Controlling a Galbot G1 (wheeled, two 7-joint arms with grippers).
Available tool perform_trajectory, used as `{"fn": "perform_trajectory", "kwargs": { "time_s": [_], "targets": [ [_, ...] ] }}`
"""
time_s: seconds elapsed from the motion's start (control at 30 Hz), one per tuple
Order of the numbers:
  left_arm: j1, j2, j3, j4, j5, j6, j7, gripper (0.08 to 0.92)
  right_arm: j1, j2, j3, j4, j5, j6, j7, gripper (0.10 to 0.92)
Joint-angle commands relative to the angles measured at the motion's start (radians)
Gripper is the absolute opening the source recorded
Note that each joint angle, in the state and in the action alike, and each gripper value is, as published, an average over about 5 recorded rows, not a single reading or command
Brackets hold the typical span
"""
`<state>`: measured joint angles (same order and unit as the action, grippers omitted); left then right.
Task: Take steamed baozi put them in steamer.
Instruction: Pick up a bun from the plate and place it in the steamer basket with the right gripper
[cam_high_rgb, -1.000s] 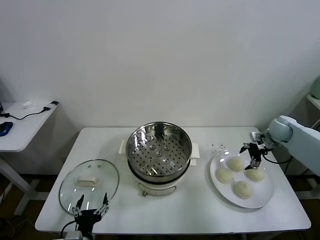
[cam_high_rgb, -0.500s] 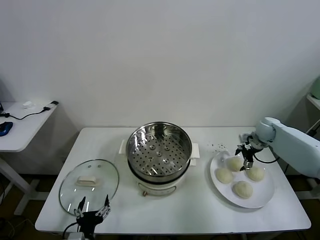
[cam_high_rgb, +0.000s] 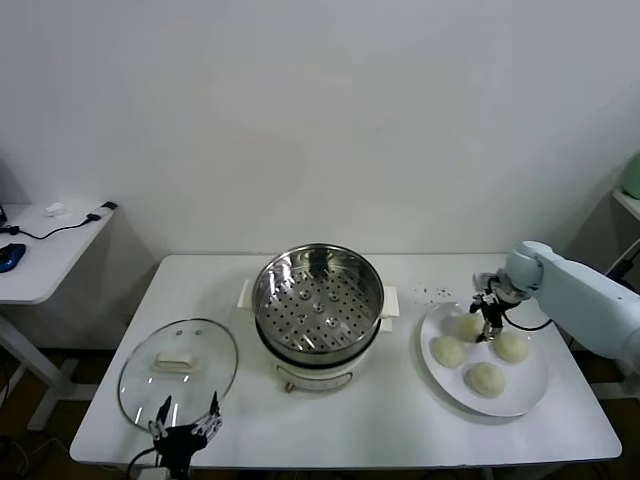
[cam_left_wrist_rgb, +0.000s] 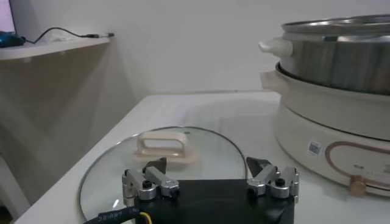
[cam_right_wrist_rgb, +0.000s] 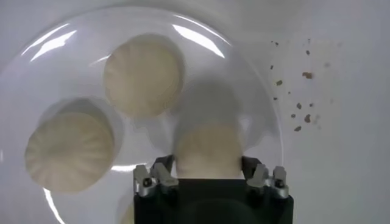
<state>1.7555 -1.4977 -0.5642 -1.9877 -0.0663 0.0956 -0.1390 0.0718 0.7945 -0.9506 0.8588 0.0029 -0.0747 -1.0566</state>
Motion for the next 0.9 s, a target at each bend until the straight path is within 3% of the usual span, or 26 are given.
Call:
{"fn": "perform_trajectory", "kwargs": {
  "time_s": [0.03, 0.37, 0.53, 0.7, 0.9],
  "targets": [
    [0.002, -0.002, 0.002, -0.002, 0.004, -0.002, -0.001, 0.823, 0.001, -0.007, 0.014, 0.025, -0.014, -0.003, 0.002, 0.687],
    [0.011, 0.000, 0.020, -0.019, 0.017, -0.004, -0.002, 0.823, 0.434, -0.074, -0.207, 0.237, 0.129, 0.112, -0.079, 0.687],
    [0.011, 0.000, 0.032, -0.023, 0.025, -0.002, -0.001, 0.823, 0.736, 0.059, -0.376, 0.309, 0.241, 0.226, -0.125, 0.687],
    [0.015, 0.000, 0.035, -0.033, 0.028, -0.001, 0.000, 0.823, 0.856, 0.226, -0.448, 0.440, 0.361, 0.310, -0.132, 0.687],
    [0.030, -0.002, 0.033, -0.050, 0.032, -0.006, -0.003, 0.823, 0.798, 0.407, -0.488, 0.531, 0.253, 0.449, -0.069, 0.687]
  ]
}}
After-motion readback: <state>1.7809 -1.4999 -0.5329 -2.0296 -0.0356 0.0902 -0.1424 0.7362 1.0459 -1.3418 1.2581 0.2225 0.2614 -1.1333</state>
